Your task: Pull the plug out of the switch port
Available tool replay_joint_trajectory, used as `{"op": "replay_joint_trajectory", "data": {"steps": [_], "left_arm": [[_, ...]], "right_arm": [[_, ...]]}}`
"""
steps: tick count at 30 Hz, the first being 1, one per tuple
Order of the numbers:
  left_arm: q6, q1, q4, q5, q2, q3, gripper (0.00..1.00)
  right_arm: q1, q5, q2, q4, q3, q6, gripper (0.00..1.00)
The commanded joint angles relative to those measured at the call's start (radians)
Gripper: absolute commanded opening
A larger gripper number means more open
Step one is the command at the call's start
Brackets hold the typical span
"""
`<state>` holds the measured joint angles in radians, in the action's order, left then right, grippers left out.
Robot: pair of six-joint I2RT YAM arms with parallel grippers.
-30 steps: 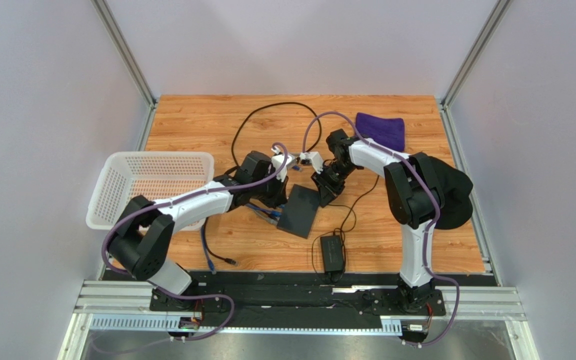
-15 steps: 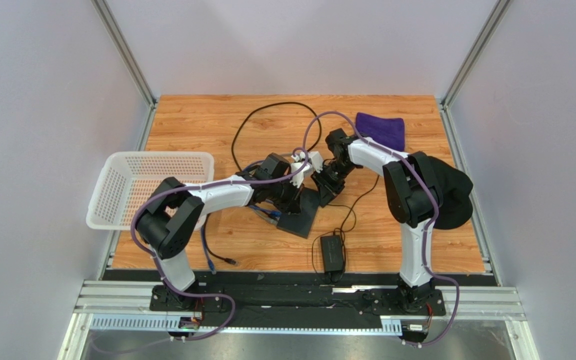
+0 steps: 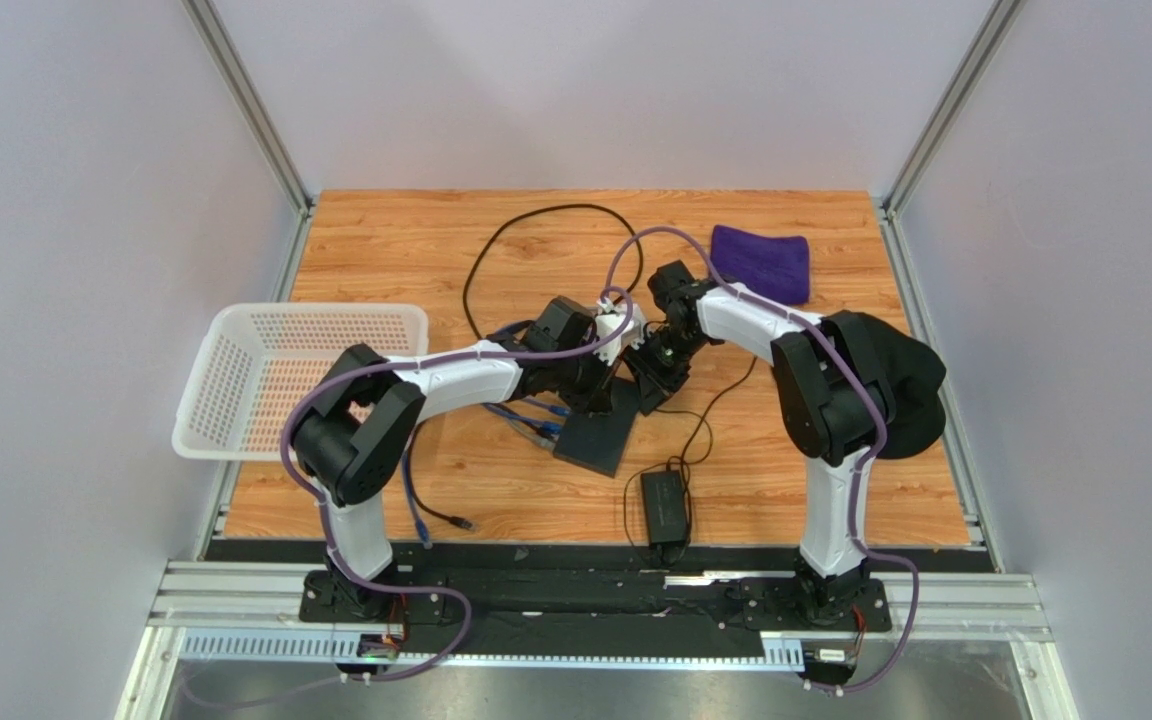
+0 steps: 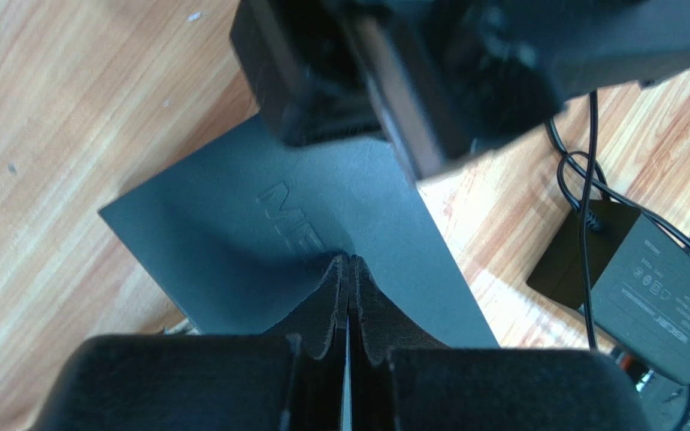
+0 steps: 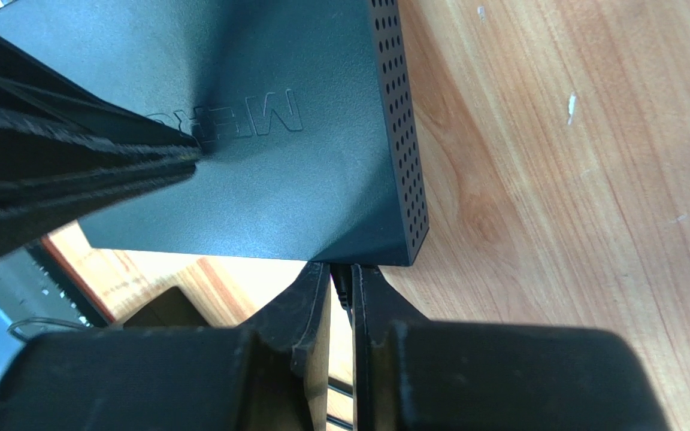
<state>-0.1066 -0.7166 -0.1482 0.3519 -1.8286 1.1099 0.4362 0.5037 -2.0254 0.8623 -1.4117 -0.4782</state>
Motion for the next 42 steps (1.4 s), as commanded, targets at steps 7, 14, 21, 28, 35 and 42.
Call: {"op": "replay_joint_trajectory", "data": {"steps": [7,14,21,28,35,42], "left_arm": [[0.105,0.005,-0.033,-0.106,-0.055,-0.004,0.00],[0.105,0.005,-0.044,-0.122,-0.064,0.005,0.00],[0.105,0.003,-0.028,-0.163,-0.052,-0.022,0.00],[0.105,0.003,-0.024,-0.189,-0.051,-0.027,0.00],[0.105,0.005,-0.039,-0.215,-0.070,-0.007,0.00],[0.105,0.003,-0.044,-0.220,-0.077,0.001,0.00]], "right_arm": [[-0.001,-0.296,0.042,-0.190,0.163,-0.037,0.00],[-0.001,-0.260,0.001,-0.132,0.145,-0.056,0.00],[-0.011,-0.137,-0.065,0.021,0.093,-0.086,0.00],[-0.039,-0.053,-0.094,0.112,0.079,-0.123,0.00],[-0.051,0.123,-0.168,0.344,0.008,-0.230,0.00],[-0.051,0.104,-0.157,0.302,0.022,-0.186,0.00]]}}
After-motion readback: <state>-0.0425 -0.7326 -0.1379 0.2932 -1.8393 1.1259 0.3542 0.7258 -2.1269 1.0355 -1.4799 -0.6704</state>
